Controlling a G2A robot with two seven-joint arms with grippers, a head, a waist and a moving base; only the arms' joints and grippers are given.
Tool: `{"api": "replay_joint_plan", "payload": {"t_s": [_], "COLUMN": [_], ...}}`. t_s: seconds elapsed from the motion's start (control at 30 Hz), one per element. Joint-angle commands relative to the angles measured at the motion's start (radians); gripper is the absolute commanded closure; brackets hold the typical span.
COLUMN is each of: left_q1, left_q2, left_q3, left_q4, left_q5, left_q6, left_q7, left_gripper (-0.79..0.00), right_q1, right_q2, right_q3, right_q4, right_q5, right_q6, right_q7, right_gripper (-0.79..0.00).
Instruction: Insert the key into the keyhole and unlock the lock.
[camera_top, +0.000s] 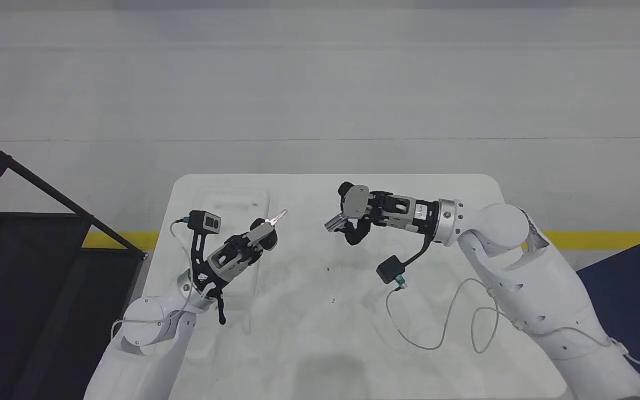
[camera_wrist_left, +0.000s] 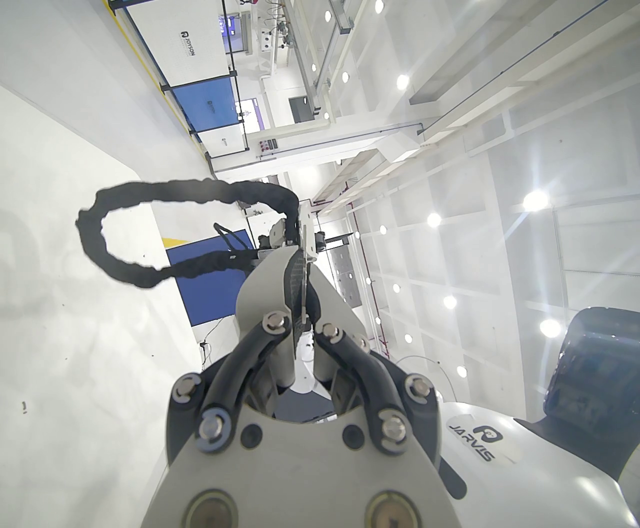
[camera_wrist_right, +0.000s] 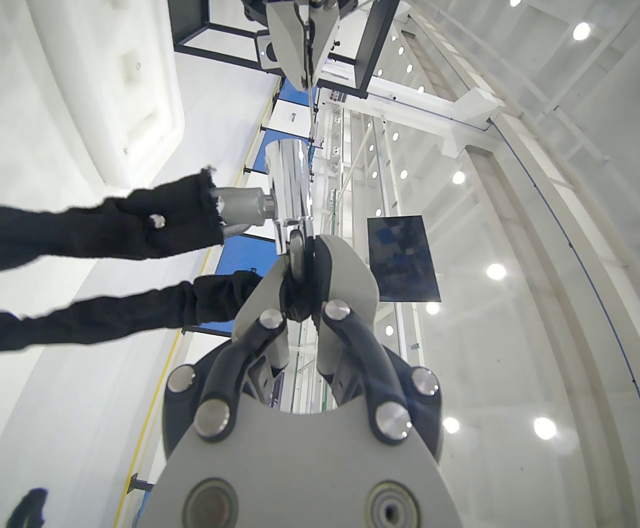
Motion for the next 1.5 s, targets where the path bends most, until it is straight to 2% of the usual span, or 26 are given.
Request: {"api": "replay_joint_plan", "payload": {"t_s": [0.0,0.13,0.2,0.37,0.57,1.07,1.47], "left_q1": [0.000,0.000,-0.008,-0.082,-0.108,-0.011,0.002], "left_q2": [0.000,0.000,-0.001,-0.009,-0.008,0.005,0.009], "left_q3": [0.000,0.000,0.027,0.120,0.137,0.086,0.099], "left_q4": [0.000,0.000,-0.014,-0.016,-0.013,-0.087,-0.103], "left_q5": [0.000,0.000,0.029,0.131,0.166,0.204,0.205], "left_q6": [0.000,0.000,0.015,0.045,0.057,0.057,0.065], "left_q7": [0.000,0.000,0.001,0.022,0.017,0.026,0.025], "left_gripper": [0.000,0.000,0.000,0.000,0.000,0.000,0.000], "right_q1": [0.000,0.000,0.000,0.000,0.000,0.000,0.000], "right_q2": [-0.001,-0.001,-0.001,-0.001,-0.001,-0.001,-0.001], "right_q3": [0.001,0.001,0.001,0.001,0.001,0.001,0.001], "right_q4": [0.003,0.003,0.003,0.003,0.003,0.003,0.003], "right_q5": [0.012,0.012,0.012,0.012,0.012,0.012,0.012], "right_q6": [-0.011,-0.011,-0.011,-0.011,-0.011,-0.011,-0.011], "right_q7": [0.000,0.000,0.000,0.000,0.000,0.000,0.000], "right_gripper": [0.000,0.000,0.000,0.000,0.000,0.000,0.000]}}
